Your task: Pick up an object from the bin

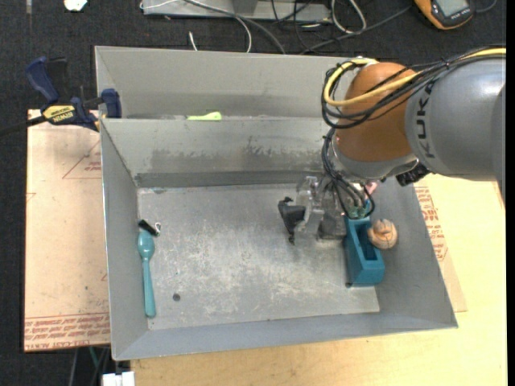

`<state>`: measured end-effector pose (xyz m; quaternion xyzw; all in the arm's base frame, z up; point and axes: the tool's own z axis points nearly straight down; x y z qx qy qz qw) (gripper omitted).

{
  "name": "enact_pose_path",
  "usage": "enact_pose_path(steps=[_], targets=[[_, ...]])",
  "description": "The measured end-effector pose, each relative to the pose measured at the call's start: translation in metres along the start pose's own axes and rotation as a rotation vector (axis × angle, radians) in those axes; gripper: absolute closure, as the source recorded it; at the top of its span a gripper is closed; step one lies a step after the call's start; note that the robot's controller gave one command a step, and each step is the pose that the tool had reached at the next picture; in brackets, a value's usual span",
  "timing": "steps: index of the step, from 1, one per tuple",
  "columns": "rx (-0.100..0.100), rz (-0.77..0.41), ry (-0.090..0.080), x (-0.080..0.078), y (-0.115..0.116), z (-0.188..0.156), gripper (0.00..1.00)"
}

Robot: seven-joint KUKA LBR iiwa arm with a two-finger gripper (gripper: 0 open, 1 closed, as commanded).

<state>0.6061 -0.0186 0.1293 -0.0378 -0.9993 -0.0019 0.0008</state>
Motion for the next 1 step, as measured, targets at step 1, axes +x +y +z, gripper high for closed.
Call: enact_pose_path(steps=[1], targets=[[0.000, -0.039, 0.004, 0.0036, -0.0143, -0.0747, 1.00]])
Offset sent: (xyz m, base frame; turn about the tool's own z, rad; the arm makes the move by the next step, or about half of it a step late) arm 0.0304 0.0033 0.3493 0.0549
